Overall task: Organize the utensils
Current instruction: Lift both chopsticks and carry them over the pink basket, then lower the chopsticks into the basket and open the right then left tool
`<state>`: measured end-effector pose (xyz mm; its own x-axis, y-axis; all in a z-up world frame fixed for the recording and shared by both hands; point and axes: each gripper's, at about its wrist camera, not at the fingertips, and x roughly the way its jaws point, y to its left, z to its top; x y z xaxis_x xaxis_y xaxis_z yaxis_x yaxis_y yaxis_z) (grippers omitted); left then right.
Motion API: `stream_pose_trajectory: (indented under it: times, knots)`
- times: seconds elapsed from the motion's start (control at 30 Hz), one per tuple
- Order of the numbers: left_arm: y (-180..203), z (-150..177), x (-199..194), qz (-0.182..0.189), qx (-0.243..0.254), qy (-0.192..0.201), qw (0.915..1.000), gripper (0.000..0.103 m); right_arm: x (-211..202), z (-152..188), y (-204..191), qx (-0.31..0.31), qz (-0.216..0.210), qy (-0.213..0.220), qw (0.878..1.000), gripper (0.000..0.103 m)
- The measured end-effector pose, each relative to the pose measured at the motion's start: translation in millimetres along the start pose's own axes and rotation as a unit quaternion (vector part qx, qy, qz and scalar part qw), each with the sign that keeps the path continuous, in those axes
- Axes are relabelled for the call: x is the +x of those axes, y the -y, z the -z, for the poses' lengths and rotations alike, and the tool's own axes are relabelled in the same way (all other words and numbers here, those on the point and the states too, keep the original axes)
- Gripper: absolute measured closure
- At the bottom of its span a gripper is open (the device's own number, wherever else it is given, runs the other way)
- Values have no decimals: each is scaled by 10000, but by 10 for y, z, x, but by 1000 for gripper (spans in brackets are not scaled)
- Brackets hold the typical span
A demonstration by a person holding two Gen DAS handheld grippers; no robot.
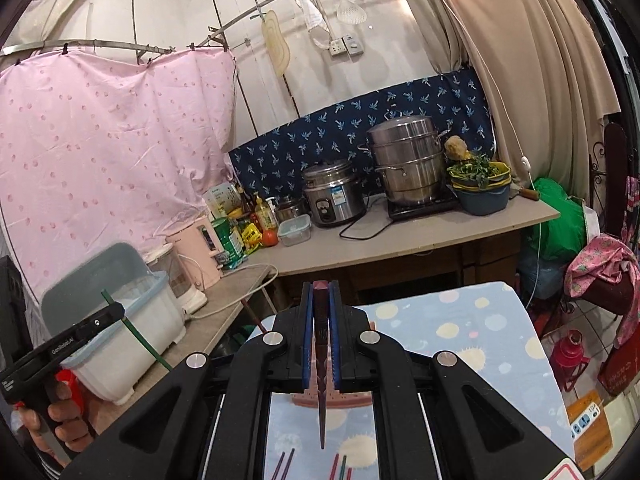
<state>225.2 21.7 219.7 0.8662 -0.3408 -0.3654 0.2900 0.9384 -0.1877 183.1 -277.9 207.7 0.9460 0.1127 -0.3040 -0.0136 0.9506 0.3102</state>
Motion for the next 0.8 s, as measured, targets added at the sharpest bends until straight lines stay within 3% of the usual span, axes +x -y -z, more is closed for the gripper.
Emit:
stream_pose_trajectory:
  times: [0.2,0.37,0.53,0.8]
  knots:
    - [146,-466,135,74,-40,668,9977,96,379,-292,18,274,-107,274,9992,96]
    - [270,-679,432,224,-111,890,9957,96,656,-486,28,355,-104,479,9982,96]
    - [378,-651,784,314,-112,738,9967,96,970,-504,92,374,-17,348,9987,96]
    - [404,-197,1399,255,-16,76,9996,96,1350,-138,219,272,88,-182,9994,96]
